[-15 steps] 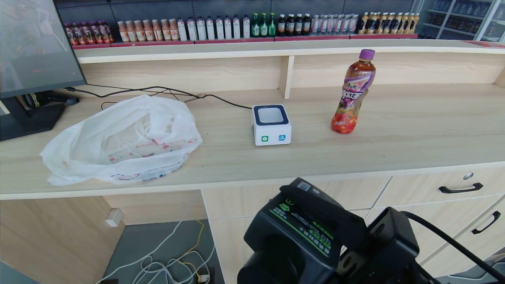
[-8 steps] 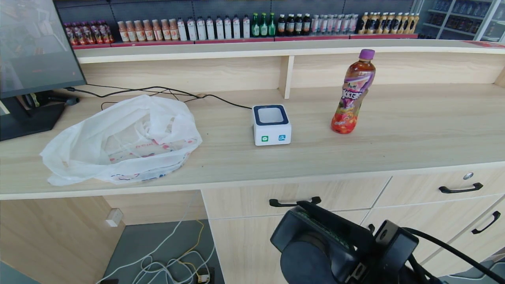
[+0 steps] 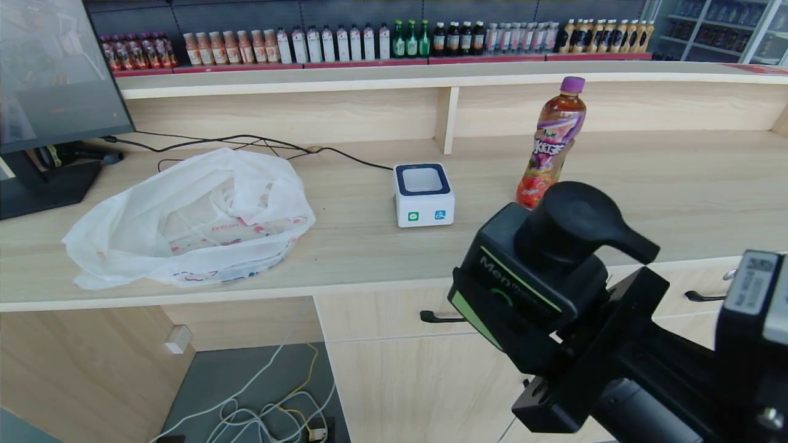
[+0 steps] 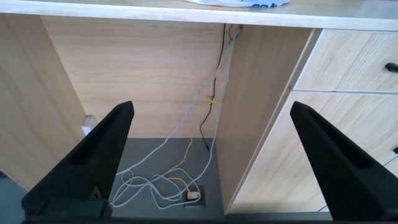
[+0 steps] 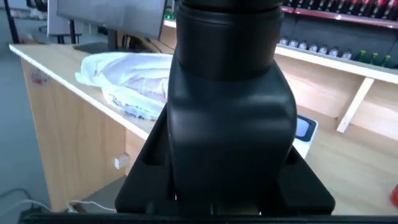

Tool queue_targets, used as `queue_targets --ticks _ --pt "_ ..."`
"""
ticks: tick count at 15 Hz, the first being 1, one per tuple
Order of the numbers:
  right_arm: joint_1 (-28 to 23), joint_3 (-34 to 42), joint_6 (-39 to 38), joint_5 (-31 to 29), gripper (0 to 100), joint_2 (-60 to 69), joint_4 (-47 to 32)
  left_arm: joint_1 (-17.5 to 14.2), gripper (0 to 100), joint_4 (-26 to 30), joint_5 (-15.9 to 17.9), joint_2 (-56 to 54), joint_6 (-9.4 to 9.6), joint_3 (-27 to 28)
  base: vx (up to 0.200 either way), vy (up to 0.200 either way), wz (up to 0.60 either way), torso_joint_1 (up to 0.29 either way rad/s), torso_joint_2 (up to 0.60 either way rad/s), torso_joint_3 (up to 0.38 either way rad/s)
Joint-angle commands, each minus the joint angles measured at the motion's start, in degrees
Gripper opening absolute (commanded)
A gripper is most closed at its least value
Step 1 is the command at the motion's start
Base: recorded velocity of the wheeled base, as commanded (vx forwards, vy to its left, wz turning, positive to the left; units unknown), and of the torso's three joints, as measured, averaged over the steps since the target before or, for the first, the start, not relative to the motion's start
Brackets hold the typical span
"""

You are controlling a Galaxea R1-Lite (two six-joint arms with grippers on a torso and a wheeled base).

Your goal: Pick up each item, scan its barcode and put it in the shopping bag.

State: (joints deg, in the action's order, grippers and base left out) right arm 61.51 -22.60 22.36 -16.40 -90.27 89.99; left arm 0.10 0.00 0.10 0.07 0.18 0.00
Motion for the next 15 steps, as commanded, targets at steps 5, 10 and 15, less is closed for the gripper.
queue_targets --ticks 5,10,15 --pt "-0.61 -6.23 -19.46 -6.81 0 2.2 0.01 -0.01 100 0.0 -0.01 0.01 -0.01 0.0 0.0 0.0 0.0 0.0 0.0 0.0" --pt "-5.79 -10.36 -24.38 -9.0 0 3.61 -4.47 -0.01 100 0.0 -0.01 0.01 -0.01 0.0 0.0 0.0 0.0 0.0 0.0 0.0" --pt "-12.29 -10.27 -30.27 -9.36 0 3.52 -8.52 -0.01 100 0.0 -0.01 0.01 -0.01 0.0 0.0 0.0 0.0 0.0 0.0 0.0"
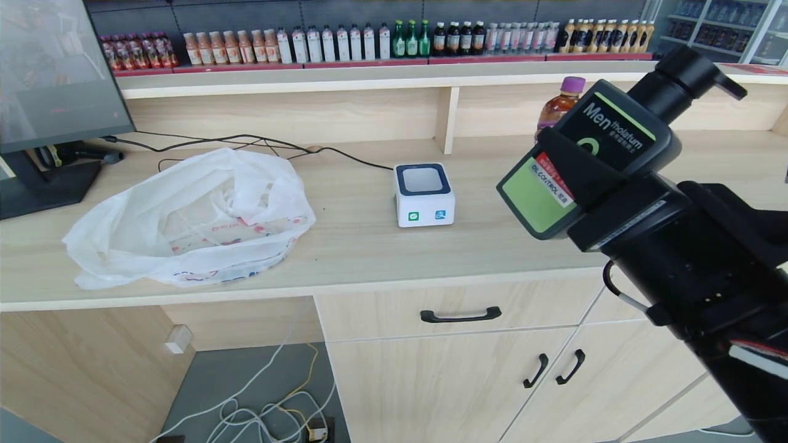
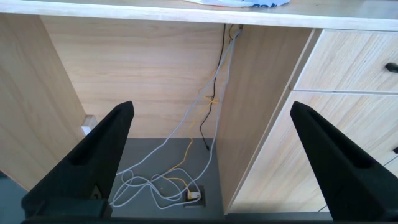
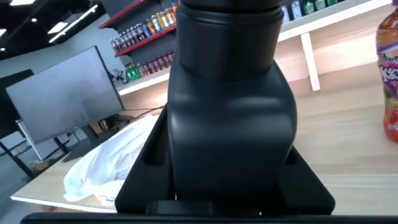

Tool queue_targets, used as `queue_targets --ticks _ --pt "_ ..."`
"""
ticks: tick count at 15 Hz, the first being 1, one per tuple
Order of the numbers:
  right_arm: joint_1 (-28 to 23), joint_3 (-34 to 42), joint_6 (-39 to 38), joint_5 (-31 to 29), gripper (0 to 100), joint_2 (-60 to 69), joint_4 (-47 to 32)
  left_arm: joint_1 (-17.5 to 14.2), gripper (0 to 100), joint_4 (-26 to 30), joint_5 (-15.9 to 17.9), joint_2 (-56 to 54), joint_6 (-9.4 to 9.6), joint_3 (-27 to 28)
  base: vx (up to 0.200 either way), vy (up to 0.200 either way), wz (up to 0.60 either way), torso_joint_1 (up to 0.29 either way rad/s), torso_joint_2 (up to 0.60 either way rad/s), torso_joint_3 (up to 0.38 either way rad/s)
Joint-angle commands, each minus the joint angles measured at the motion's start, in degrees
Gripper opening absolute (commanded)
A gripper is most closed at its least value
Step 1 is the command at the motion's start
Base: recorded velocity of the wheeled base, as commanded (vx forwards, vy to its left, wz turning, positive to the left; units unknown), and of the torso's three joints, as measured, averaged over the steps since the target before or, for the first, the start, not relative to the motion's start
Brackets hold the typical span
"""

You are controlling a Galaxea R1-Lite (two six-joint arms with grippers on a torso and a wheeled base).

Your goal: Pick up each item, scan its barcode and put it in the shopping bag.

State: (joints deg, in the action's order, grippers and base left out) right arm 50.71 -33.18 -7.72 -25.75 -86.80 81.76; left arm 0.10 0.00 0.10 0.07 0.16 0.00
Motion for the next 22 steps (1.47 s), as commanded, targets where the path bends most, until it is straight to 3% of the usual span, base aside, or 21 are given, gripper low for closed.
queue_targets --ticks 1,17,22 --pt "-3.52 2.68 -1.34 -0.01 0 -0.13 0.68 -0.01 100 0.0 -0.01 0.01 0.02 0.0 0.0 0.0 0.0 0.0 0.0 0.0" --pt "-7.82 3.3 1.3 2.81 0 -2.06 2.79 -0.01 100 0.0 -0.01 0.01 0.02 0.0 0.0 0.0 0.0 0.0 0.0 0.0" --pt "-8.17 3.39 2.88 4.48 0 -3.12 3.05 -0.01 100 0.0 -0.01 0.01 -0.07 0.0 0.12 0.0 0.0 0.0 0.0 0.001"
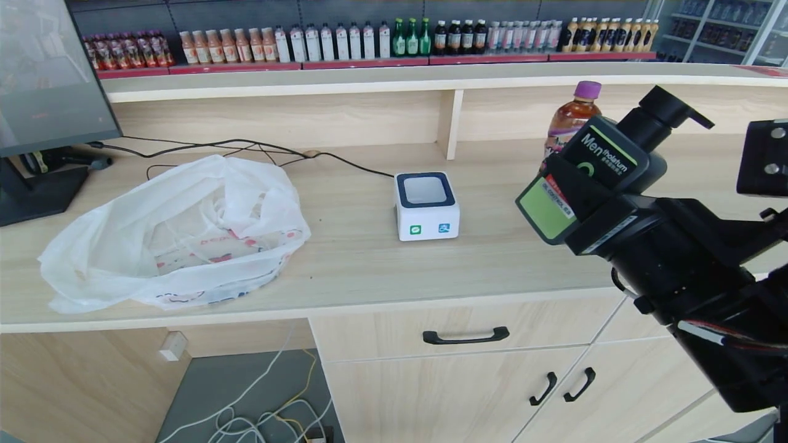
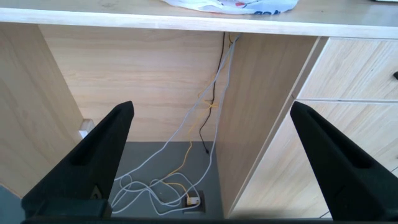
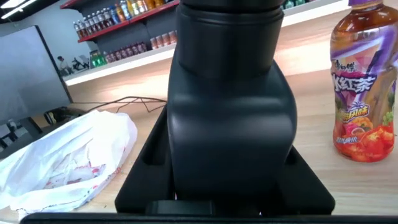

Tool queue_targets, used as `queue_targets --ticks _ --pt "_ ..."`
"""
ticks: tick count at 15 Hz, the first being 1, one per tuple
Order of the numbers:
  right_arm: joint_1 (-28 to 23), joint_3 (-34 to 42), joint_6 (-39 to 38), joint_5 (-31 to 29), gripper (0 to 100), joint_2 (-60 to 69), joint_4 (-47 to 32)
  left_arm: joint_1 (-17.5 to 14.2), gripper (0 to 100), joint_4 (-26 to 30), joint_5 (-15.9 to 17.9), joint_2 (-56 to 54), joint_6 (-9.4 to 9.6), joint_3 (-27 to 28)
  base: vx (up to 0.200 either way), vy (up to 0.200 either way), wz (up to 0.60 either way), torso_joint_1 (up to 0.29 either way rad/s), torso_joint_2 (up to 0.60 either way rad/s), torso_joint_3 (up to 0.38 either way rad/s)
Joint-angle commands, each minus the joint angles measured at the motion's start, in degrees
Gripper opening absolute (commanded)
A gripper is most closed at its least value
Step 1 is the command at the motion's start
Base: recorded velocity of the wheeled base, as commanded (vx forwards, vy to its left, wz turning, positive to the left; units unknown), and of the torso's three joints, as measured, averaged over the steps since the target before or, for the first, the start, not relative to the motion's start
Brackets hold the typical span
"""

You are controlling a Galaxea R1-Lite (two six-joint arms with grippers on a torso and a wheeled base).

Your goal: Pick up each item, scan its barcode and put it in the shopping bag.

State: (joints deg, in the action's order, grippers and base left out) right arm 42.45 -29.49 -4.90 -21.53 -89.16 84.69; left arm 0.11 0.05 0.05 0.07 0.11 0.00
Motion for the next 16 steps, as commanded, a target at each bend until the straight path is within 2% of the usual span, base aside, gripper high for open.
queue_targets --ticks 1,4,8,11,14,15,16 --pt "0.18 -0.57 0.33 0.35 0 -1.54 0.57 -0.02 100 0.04 0.04 0.01 -0.02 0.0 0.0 0.0 0.0 0.0 0.0 0.0" --pt "0.18 -1.98 0.33 0.87 0 -2.51 0.65 -0.02 100 -0.05 0.04 0.01 -0.02 0.0 0.0 0.0 0.0 0.0 0.0 0.0" --pt "0.18 -8.83 -0.46 0.7 0 -5.58 -0.93 -0.02 100 -0.05 0.04 0.01 -0.02 0.0 0.0 0.0 0.0 0.0 0.0 0.0" --pt "1.23 -18.5 -2.92 0.52 0 -12.7 -2.07 -0.02 100 -0.05 0.04 0.01 -0.02 0.0 0.0 0.0 0.0 0.0 0.0 0.0" --pt "2.55 -26.23 -8.55 0.35 0 -16.39 -9.01 -0.02 100 -0.05 0.04 0.01 -0.02 0.0 0.0 0.0 0.0 0.0 0.0 0.0" --pt "2.55 -26.67 -9.07 0.26 0 -16.66 -9.54 -0.02 100 -0.05 0.04 0.01 -0.02 0.0 0.0 0.0 0.0 0.0 0.0 0.0" --pt "2.46 -31.68 -13.82 -1.24 0 -19.38 -12.18 -0.02 100 -0.05 0.04 0.01 -0.02 0.0 0.0 0.0 0.0 0.0 0.0 0.0"
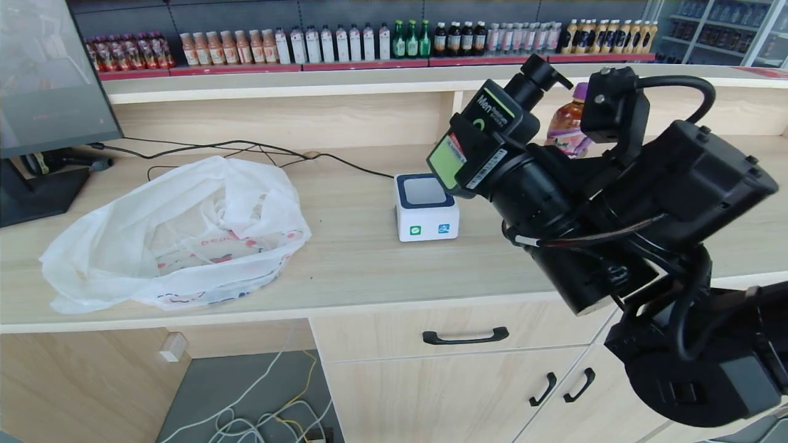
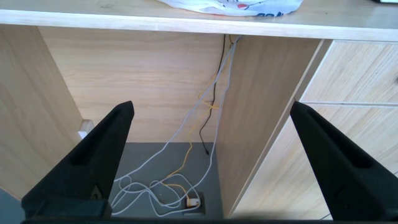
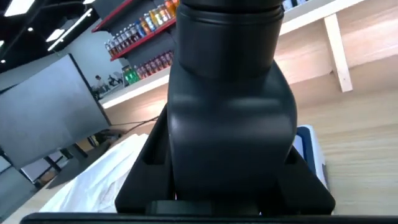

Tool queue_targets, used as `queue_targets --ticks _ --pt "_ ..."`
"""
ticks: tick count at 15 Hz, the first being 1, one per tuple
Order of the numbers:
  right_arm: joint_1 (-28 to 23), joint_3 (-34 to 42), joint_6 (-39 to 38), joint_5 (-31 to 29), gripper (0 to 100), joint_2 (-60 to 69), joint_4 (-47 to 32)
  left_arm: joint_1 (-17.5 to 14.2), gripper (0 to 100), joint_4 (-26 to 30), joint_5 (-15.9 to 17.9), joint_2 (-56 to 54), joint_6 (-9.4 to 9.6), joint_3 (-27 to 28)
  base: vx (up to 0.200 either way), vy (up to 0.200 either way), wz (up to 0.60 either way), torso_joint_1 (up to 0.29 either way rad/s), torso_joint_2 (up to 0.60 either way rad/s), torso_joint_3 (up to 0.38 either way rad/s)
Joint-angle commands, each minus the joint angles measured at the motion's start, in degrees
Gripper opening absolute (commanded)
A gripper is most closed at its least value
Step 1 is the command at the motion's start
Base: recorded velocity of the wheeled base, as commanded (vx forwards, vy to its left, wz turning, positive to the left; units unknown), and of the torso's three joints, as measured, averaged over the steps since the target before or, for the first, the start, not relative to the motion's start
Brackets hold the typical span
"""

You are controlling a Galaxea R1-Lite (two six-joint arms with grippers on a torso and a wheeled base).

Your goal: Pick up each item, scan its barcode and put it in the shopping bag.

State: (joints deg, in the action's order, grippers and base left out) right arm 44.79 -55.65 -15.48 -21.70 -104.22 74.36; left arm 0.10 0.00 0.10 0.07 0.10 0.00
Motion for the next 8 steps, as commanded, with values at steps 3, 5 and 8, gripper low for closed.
queue_targets --ticks 3,5,8 --pt "-0.14 -13.34 -14.75 -5.11 0 -9.07 -6.95 -0.01 100 0.0 -0.01 0.01 -0.01 0.0 0.0 0.0 0.0 0.0 0.0 0.0" --pt "-0.58 -17.47 -21.7 -6.16 0 -11.71 -10.99 -0.01 100 0.0 -0.01 0.01 -0.01 0.0 0.0 0.0 0.0 0.0 0.0 0.0" --pt "-1.9 -24.95 -32.33 -6.16 0 -13.56 -19.61 -0.01 100 0.0 -0.01 0.01 -0.01 0.0 0.0 0.0 0.0 0.0 0.0 0.0"
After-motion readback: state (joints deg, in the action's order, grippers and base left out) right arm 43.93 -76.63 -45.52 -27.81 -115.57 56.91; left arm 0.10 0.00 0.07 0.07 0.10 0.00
